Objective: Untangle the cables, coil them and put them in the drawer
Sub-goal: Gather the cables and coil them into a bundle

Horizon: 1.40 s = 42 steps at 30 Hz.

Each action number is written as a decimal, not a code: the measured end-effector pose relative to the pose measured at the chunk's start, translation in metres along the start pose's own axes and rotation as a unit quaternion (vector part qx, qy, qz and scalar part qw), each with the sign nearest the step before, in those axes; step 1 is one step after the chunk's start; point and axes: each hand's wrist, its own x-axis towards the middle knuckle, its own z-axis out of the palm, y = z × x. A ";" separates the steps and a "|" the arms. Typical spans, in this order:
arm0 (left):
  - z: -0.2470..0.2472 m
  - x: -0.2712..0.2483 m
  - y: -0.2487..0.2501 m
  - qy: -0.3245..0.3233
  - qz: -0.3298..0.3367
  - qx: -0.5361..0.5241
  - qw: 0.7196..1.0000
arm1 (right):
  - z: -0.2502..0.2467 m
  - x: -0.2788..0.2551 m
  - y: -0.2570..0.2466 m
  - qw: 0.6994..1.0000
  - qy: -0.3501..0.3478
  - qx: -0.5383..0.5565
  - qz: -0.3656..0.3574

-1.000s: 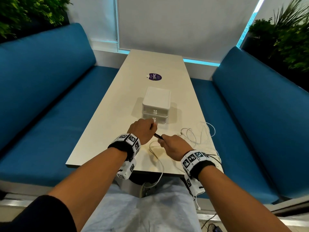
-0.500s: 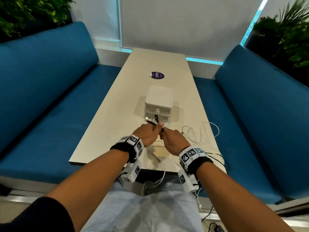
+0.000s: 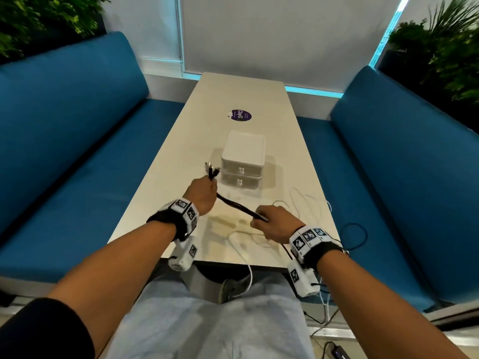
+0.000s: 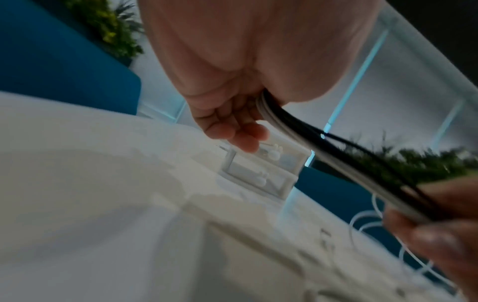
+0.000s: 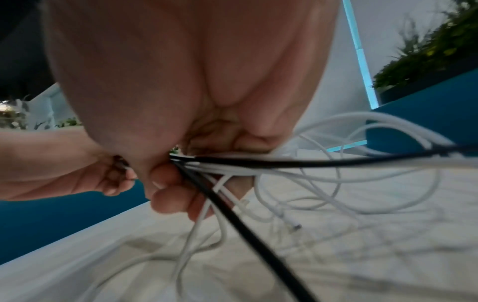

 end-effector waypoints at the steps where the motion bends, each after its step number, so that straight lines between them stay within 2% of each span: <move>1: 0.001 0.001 -0.005 0.006 -0.005 -0.009 1.000 | 0.002 -0.001 0.004 1.000 -0.006 -0.006 0.005; 3: 0.004 -0.003 0.000 0.011 -0.015 -0.081 0.997 | 0.008 0.000 0.004 0.999 -0.021 -0.024 0.003; 4: 0.004 -0.004 0.007 0.014 -0.022 -0.152 0.988 | 0.011 0.003 0.004 0.999 -0.025 -0.030 -0.001; 5: 0.005 -0.002 0.014 0.016 -0.030 -0.246 0.969 | 0.013 0.005 0.002 0.999 -0.028 -0.029 -0.002; 7: 0.006 0.003 0.027 0.015 -0.070 -0.418 0.905 | 0.016 0.010 0.000 0.999 -0.031 -0.020 -0.002; 9: 0.004 0.005 0.037 0.019 -0.085 -0.466 0.881 | 0.015 0.013 -0.004 0.999 -0.037 -0.026 -0.001; 10: 0.003 0.003 0.042 0.021 -0.082 -0.466 0.881 | 0.014 0.014 -0.005 0.999 -0.039 -0.024 0.000; 14: 0.002 -0.001 0.036 0.023 -0.071 -0.387 0.919 | 0.013 0.015 -0.006 0.998 -0.027 -0.064 -0.008; 16: 0.001 -0.001 0.027 0.022 -0.055 -0.306 0.950 | 0.015 0.015 -0.007 0.994 -0.023 -0.108 -0.016; 19: -0.005 -0.011 0.023 -0.018 0.052 -0.106 0.993 | 0.014 0.015 -0.009 0.987 -0.016 -0.161 -0.008; 20: -0.008 -0.017 0.025 -0.043 0.101 -0.035 0.993 | 0.012 0.016 -0.009 0.984 -0.013 -0.176 -0.009; 22: -0.014 -0.028 0.032 -0.078 0.208 0.086 0.971 | 0.008 0.016 -0.010 0.979 -0.007 -0.203 -0.011; 23: -0.017 -0.031 0.036 -0.096 0.240 0.134 0.957 | 0.006 0.016 -0.009 0.977 -0.001 -0.214 -0.012; 25: -0.021 -0.027 0.038 -0.130 0.261 0.235 0.927 | 0.002 0.016 -0.004 0.972 0.025 -0.232 -0.011; 28: -0.025 -0.018 0.042 -0.145 0.261 0.398 0.868 | -0.002 0.017 0.003 0.958 0.082 -0.275 -0.018; 30: -0.028 -0.014 0.044 -0.128 0.265 0.446 0.845 | -0.004 0.018 0.003 0.948 0.106 -0.299 -0.021; 32: -0.033 -0.011 0.040 -0.103 0.257 0.470 0.838 | -0.005 0.019 -0.001 0.951 0.124 -0.282 -0.014; 35: -0.042 -0.006 0.026 -0.074 0.221 0.470 0.851 | -0.005 0.024 -0.004 0.960 0.125 -0.250 -0.003; 39: -0.057 -0.002 0.006 -0.006 0.148 0.419 0.896 | -0.009 0.026 -0.007 0.961 0.104 -0.255 -0.005; 42: -0.083 0.005 -0.016 0.047 0.066 0.377 0.922 | -0.010 0.020 0.011 0.973 0.083 -0.209 0.059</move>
